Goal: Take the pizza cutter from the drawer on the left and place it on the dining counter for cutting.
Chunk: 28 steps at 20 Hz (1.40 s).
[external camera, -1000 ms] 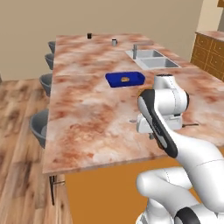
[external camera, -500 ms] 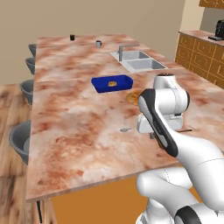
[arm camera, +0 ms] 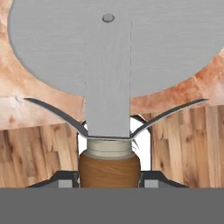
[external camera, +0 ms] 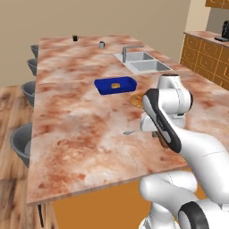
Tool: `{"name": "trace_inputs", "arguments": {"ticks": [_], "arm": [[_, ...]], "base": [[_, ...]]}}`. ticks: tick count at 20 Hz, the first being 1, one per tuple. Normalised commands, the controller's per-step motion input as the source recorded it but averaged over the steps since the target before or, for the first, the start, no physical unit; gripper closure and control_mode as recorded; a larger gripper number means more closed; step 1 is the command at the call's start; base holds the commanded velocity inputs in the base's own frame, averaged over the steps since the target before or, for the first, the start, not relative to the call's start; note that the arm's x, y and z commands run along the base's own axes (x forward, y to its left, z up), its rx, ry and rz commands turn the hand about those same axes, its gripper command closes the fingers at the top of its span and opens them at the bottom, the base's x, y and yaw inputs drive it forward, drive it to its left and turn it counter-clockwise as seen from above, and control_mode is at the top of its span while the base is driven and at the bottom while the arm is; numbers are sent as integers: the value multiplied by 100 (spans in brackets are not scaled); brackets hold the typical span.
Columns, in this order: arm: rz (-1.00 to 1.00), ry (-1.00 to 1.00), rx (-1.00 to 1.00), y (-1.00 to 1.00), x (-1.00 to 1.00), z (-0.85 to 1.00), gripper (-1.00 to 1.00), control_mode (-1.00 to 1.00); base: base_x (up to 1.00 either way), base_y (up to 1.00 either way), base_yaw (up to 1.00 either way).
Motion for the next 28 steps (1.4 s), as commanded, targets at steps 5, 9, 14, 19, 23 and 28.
{"name": "trace_inputs", "arguments": {"ticks": [5, 9, 14, 19, 23, 28], "arm": [[0, -7, 6, -23, 100, 0, 100, -100], [-15, -1, 0, -1, 100, 0, 100, -100], [-16, 0, 0, -1, 100, 0, 100, -100], [-14, 0, 2, -7, 100, -9, 100, -100], [-9, 0, 4, -27, 96, -32, 100, -100], [-8, 0, 3, -40, 77, -55, 100, -100]], "base": [[0, 0, 0], [0, 0, 0], [0, 0, 0], [0, 0, 0], [0, 0, 0], [0, 0, 0]]}}
